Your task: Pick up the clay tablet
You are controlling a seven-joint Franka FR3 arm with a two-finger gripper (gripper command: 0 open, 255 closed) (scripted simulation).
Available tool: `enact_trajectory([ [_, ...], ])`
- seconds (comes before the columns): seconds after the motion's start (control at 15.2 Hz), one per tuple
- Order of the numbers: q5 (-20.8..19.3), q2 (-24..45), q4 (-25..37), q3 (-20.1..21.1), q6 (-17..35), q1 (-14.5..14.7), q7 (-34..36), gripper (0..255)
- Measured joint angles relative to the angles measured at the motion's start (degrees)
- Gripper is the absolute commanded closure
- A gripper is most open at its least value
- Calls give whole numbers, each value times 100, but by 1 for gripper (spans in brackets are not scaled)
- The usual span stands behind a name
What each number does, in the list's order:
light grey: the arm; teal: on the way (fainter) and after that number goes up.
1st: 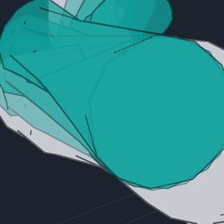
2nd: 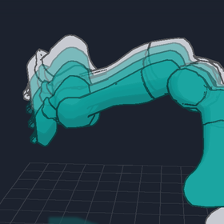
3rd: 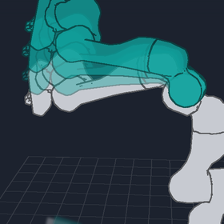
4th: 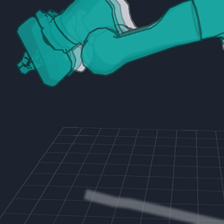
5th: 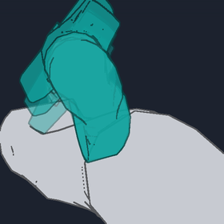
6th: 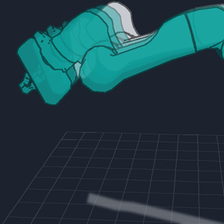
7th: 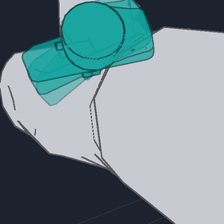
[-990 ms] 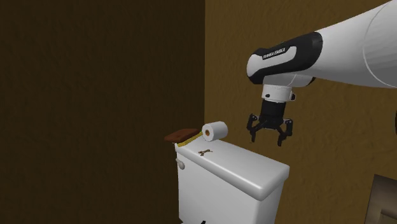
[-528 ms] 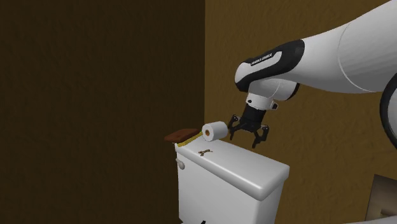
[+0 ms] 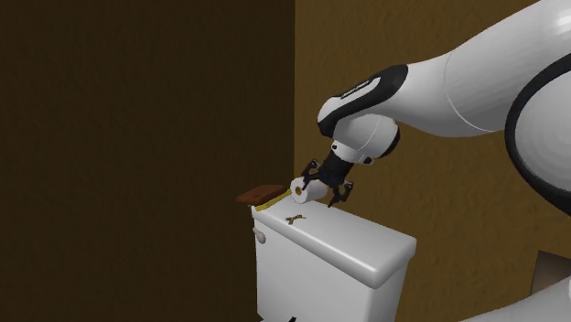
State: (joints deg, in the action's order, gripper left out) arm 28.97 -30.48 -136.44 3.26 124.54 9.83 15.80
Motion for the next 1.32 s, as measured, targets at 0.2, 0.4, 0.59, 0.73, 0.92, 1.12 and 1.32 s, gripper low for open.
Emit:
enact_trajectory([
  [0.2, 511, 427, 222, 80, 593, 201, 27, 0],
  [0.4, 1026, 820, 487, 119, 1109, 396, -23, 0],
  [0.59, 1583, 1202, 753, 166, 1633, 604, -131, 0],
  [0.73, 1889, 1392, 954, 177, 1866, 705, -190, 0],
  [0.92, 2150, 1537, 942, 169, 2081, 786, -383, 0],
  [1.12, 2359, 1603, 812, 169, 2261, 854, -594, 0],
  [1.32, 2530, 1666, 722, 142, 2370, 896, -798, 255],
])
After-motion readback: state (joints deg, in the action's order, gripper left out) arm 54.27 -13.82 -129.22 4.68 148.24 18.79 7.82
